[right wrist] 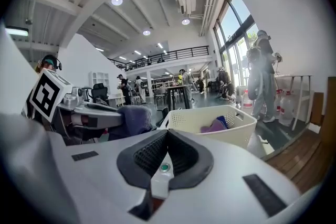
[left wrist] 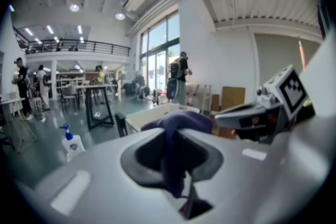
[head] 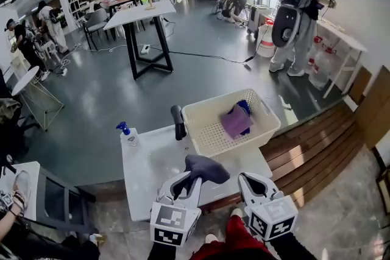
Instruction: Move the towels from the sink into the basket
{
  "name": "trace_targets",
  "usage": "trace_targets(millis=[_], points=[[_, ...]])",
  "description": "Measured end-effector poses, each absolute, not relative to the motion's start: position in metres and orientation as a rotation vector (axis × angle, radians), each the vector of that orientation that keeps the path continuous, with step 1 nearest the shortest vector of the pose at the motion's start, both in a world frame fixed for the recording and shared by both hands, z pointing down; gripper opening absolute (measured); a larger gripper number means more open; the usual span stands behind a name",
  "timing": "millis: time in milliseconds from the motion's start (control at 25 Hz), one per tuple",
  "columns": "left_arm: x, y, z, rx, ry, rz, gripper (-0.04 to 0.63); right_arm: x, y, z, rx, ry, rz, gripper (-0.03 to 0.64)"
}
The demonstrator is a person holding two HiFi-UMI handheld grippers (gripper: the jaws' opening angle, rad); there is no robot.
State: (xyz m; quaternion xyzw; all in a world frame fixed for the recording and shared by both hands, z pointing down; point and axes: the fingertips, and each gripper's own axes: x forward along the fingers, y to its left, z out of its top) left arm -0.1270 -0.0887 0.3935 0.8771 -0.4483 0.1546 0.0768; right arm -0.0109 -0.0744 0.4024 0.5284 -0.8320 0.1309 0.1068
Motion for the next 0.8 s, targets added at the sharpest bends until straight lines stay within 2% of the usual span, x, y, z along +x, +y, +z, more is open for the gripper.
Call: trace_targets(millis=[160, 800], points=[[-0.121, -0.098, 0.355, 2.683, -1.387, 0.395, 0.061, -0.006, -0.08, 0.39, 1.581, -2.459, 0.37, 0.008], [-0.071, -0.148, 0.322, 2.8, -1.351, 0.376, 0.063, 0.036, -0.113, 0.373, 1.683, -2.426, 0.333, 0.008]])
